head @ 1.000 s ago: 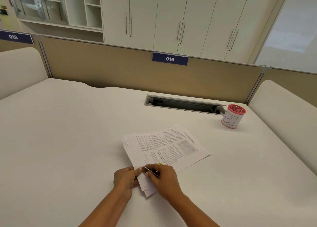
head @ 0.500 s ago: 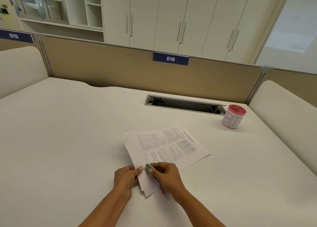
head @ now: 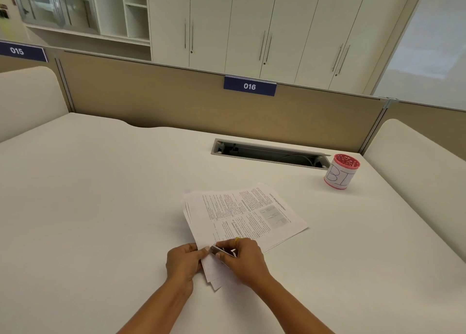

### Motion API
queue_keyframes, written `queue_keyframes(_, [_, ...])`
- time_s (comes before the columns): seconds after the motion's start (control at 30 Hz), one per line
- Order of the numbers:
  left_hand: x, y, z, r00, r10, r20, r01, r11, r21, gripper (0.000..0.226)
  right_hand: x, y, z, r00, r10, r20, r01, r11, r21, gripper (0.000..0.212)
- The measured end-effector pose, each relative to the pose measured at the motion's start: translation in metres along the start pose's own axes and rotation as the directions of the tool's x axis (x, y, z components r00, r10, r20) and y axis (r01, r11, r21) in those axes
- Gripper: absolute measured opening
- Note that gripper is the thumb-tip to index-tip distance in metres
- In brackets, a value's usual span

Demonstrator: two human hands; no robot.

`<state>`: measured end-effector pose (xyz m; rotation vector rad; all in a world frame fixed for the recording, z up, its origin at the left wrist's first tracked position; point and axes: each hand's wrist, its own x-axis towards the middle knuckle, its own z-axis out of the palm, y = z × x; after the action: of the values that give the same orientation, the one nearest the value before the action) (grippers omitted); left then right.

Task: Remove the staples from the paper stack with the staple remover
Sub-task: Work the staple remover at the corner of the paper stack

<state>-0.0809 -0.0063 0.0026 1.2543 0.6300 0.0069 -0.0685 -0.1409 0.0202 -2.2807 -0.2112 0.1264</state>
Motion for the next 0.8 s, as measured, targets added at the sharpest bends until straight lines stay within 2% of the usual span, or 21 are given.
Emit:
queue_keyframes(0.23, [0.002,-0.001,0.000,1.000,0.008,-0.019,-0.008,0.999,0.033,0.010,-0.001,-0.005,0.002,0.999,-0.051,0.005,0.051,0.993,-0.105,0.026])
queue_keyframes(0.5, [0.001,-0.001,0.000,0.999,-0.009,-0.030,0.010,0.999,0.037,0.010,-0.003,-0.008,0.008,0.999,-0.041,-0.025,0.038,0.994,-0.101,0.029])
queue_keyframes(0.8, [-0.001,0.001,0.001,1.000,-0.011,-0.023,0.012,0.999,0.046,0.006,-0.006,-0.007,0.013,0.997,0.024,-0.072,-0.021,0.999,0.032,0.029])
